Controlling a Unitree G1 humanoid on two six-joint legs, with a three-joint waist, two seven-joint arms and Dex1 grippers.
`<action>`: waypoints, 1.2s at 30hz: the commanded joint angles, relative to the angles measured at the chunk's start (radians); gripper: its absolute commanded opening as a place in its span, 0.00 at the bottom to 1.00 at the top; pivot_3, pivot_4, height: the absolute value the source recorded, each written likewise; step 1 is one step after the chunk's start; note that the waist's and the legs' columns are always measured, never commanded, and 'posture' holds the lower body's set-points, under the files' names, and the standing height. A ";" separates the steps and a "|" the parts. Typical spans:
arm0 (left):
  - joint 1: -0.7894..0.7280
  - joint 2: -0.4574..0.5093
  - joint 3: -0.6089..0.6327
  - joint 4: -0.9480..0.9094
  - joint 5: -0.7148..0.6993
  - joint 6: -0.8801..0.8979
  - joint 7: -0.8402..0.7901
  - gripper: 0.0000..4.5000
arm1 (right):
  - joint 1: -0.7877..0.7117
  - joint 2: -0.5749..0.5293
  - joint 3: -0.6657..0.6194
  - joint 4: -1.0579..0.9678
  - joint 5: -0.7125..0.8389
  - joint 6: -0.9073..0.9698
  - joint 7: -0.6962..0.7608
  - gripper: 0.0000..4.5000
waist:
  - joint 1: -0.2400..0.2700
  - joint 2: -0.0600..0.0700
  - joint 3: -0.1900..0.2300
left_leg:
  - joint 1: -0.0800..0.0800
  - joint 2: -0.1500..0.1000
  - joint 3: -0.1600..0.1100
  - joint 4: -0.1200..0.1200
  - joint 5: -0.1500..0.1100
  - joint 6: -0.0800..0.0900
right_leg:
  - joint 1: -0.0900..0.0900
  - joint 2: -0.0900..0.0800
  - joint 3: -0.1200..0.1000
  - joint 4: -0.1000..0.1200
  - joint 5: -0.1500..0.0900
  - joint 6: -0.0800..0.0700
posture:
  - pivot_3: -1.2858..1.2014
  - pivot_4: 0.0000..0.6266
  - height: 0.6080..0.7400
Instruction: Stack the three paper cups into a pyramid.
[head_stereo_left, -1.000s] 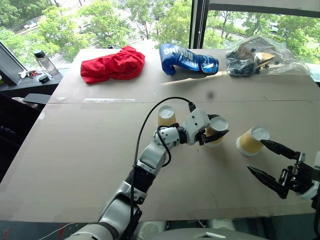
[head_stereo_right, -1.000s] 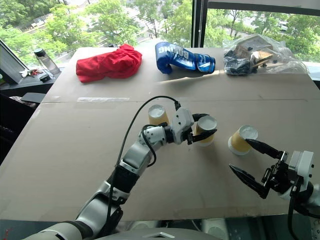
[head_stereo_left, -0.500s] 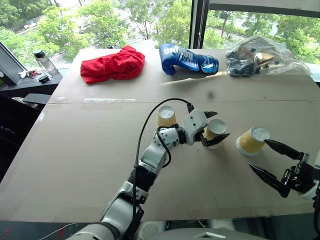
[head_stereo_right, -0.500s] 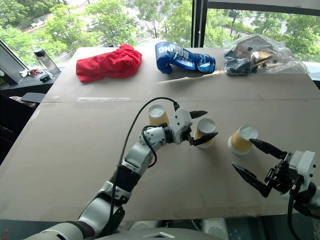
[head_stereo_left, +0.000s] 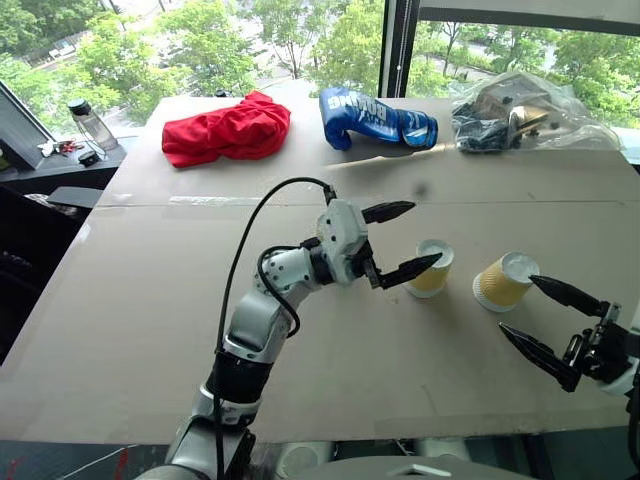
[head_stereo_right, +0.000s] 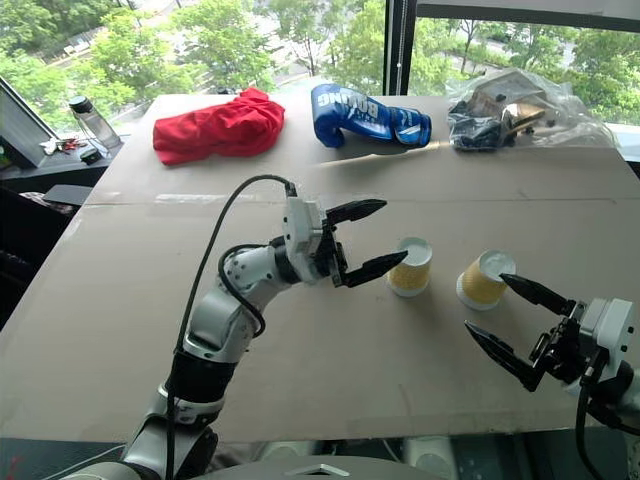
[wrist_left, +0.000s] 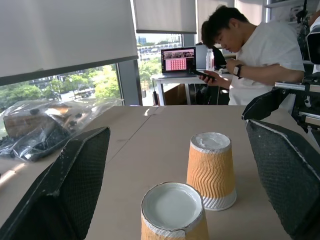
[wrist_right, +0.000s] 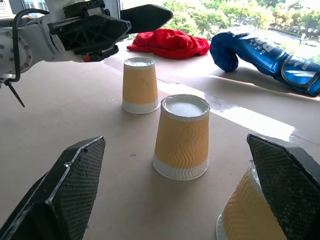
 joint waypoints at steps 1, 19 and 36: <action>0.129 0.056 0.114 -0.204 -0.096 0.060 0.074 0.99 | -0.002 -0.006 -0.017 -0.029 0.046 -0.002 0.028 1.00 | -0.004 0.000 0.000 | 0.000 0.000 0.000 0.000 0.000 0.000 | 0.000 0.000 0.000 0.000 0.000 0.000 | 0.52 0.24 0.98; 0.258 0.002 0.162 0.095 0.227 -0.166 0.358 0.99 | -0.064 -0.016 0.021 -0.044 0.051 0.020 0.061 1.00 | 0.011 0.000 0.000 | 0.000 -0.001 0.000 0.000 0.001 -0.001 | 0.000 0.004 -0.002 0.000 0.001 -0.001 | 0.52 0.24 0.98; 0.053 -0.027 0.126 0.395 0.230 -0.314 0.246 0.99 | 0.004 0.018 -0.001 -0.010 0.025 -0.050 0.087 1.00 | 0.009 0.000 0.000 | 0.000 -0.001 0.000 0.000 0.001 -0.001 | 0.000 0.003 -0.003 0.000 0.001 -0.001 | 0.52 0.24 0.98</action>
